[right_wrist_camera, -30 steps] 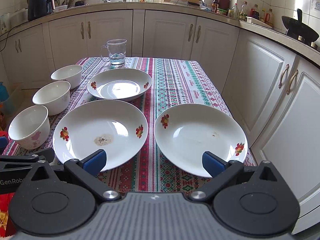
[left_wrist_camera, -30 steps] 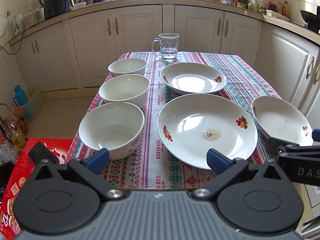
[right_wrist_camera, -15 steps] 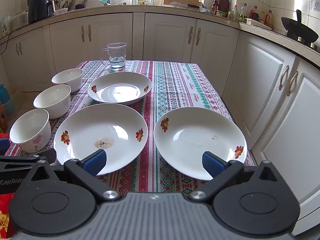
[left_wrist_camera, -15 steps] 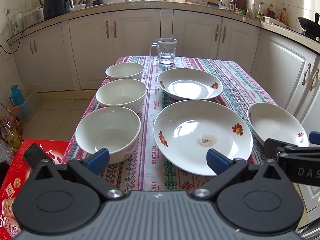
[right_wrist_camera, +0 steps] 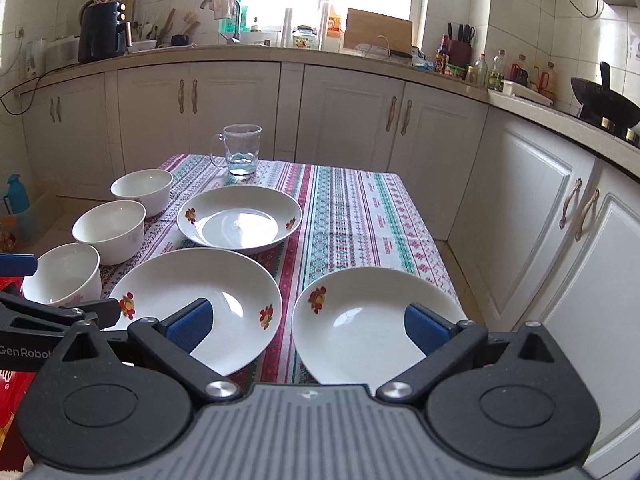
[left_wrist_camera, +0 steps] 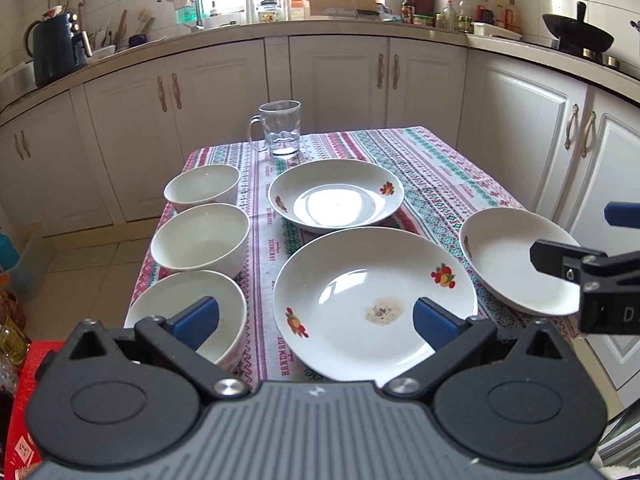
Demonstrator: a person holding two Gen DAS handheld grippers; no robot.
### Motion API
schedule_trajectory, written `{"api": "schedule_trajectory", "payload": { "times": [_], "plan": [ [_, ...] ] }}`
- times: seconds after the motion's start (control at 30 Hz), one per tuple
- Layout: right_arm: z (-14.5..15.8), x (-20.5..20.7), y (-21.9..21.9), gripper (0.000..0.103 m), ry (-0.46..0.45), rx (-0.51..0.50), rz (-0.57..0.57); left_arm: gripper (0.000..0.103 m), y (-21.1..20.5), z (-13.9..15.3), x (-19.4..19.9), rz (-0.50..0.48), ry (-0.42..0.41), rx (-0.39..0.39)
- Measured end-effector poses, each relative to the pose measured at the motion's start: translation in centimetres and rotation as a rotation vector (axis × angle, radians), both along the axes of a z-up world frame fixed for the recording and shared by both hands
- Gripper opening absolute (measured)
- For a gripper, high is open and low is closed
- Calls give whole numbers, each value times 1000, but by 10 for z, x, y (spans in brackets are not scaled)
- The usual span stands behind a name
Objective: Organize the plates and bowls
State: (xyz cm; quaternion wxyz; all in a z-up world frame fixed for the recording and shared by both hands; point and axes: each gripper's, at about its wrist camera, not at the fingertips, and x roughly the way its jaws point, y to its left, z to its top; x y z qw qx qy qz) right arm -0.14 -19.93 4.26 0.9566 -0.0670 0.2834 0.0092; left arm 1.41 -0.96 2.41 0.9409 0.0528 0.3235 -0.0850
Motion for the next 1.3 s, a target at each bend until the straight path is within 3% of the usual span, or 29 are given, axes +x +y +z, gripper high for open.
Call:
{"api": "schedule_trajectory", "payload": {
  "times": [0.57,1.0,1.3],
  "plan": [
    [-7,6,-74,103,-53,-41,5,102,-40,-6,41,-190,24,15],
    [-47,9,-116,103,63,59,31,102,-81,-9,81,-338,85,-13],
    [-84,14,-119,103,178,88,154,102,-114,-10,100,-421,132,0]
  ]
}}
